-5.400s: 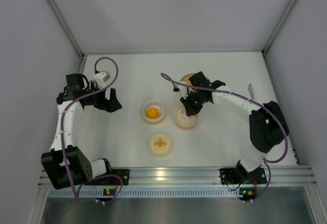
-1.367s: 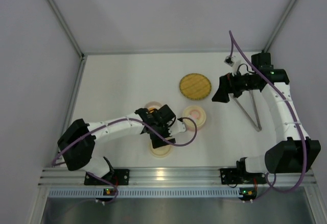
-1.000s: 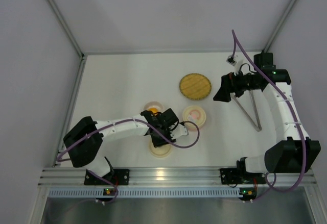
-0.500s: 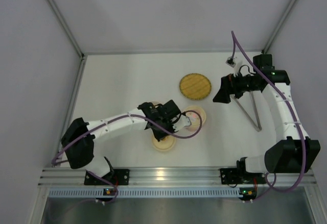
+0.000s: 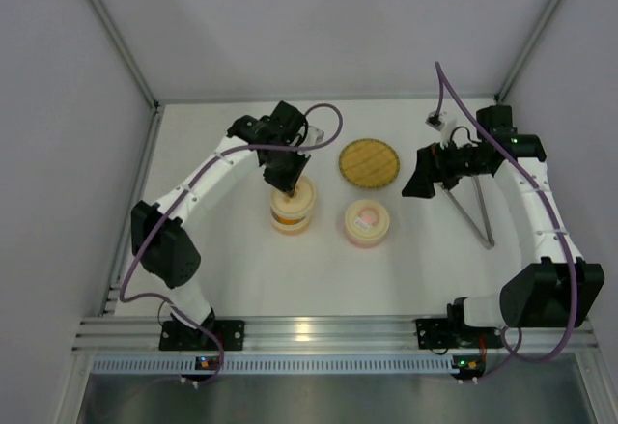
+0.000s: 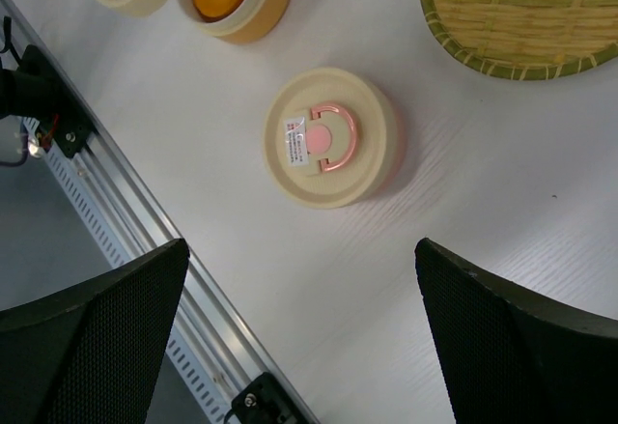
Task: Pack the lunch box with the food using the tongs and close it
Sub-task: Screw the box lid onto the packing box.
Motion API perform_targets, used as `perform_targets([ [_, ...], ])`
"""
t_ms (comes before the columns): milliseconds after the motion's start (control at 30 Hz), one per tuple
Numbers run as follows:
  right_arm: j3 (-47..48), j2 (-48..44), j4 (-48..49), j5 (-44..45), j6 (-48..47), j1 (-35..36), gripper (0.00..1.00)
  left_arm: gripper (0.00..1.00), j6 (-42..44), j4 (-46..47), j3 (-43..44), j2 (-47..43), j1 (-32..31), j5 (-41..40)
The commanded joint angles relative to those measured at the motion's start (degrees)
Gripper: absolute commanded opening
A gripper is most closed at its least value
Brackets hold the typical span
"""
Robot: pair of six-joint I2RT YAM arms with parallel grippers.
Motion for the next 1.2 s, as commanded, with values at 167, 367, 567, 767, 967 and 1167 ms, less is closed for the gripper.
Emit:
perform_targets([
  [167,-1.9,-0.5,1.9,-2.0,-1.0,-1.0,0.99,0.00,-13.2,-2.1,3.5,5.9,3.8,-5.4],
  [367,-3.3,-0.4,2.4,-2.2,-1.2,-1.2,0.99,0.00,-15.8,3.2,-2.7,5.8,4.0,-9.1],
  [567,-4.0,-0.5,3.5,-2.5,-0.6,-1.4,0.99,0.00,-18.3,9.0,-7.7,5.8,4.1,-10.9],
  [767,-4.0,-0.7,3.7,-2.4,-0.4,-1.5,0.99,0.00,-18.9,11.9,-7.9,5.7,4.0,-9.8],
  [967,-4.5,-0.5,4.1,-3.0,-0.2,-1.8,0.99,0.00,-18.6,11.9,-7.4,6.5,4.0,-8.9],
  [1167,-4.5,-0.1,4.3,-3.6,0.1,-2.0,0.99,0.00,-18.9,12.0,-7.9,7.0,4.0,-8.2],
])
